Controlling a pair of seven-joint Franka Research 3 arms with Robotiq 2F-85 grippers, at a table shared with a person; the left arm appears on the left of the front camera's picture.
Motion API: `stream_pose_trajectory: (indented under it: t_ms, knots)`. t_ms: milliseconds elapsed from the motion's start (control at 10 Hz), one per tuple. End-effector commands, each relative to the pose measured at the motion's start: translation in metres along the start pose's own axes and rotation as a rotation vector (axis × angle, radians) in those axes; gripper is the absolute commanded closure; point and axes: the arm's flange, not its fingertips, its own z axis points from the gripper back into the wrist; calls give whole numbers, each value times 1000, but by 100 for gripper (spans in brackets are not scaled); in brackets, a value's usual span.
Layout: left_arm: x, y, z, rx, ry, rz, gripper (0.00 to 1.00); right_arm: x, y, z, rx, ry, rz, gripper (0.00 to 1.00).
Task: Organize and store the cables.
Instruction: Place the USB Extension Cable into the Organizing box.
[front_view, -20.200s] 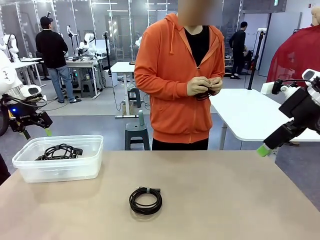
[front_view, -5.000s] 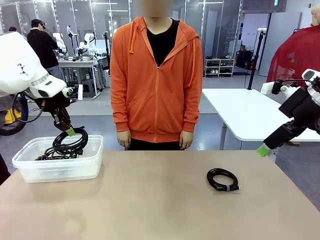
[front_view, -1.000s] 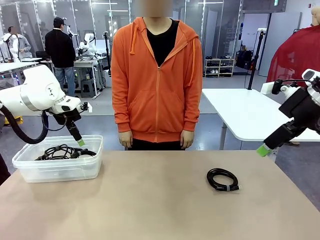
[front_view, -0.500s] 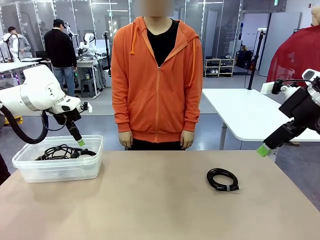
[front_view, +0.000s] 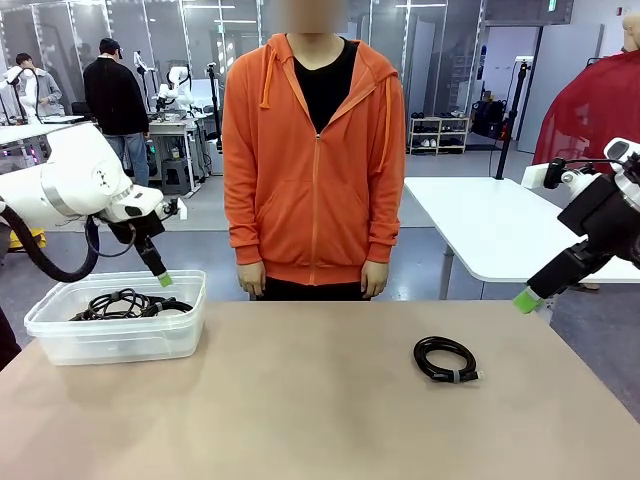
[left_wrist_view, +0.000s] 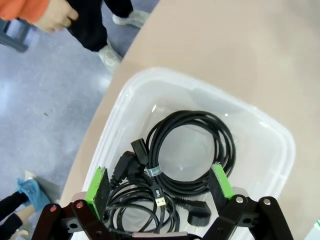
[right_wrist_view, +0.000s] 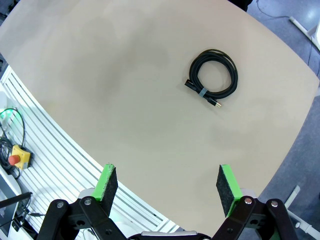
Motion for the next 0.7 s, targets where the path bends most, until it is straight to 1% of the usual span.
stream_pose_trajectory:
  t_ms: [0,200,300,400,500,600]
  knots:
    - [-9,-36,53,24,-64,11,0,2,0,1,-3,10,2,0]
    - [-27,-93,100,47,-110,51,0,2,0,1,-3,10,2,0]
    - [-33,-118,118,17,-146,60,0,2,0,1,-3,10,2,0]
    - [-37,-141,132,36,-152,46,0,2,0,1,-3,10,2,0]
    - [-40,-170,147,49,-136,26,0,2,0,1,-3,10,2,0]
    - [-46,-207,174,70,-119,-16,0,2,0,1,-3,10,2,0]
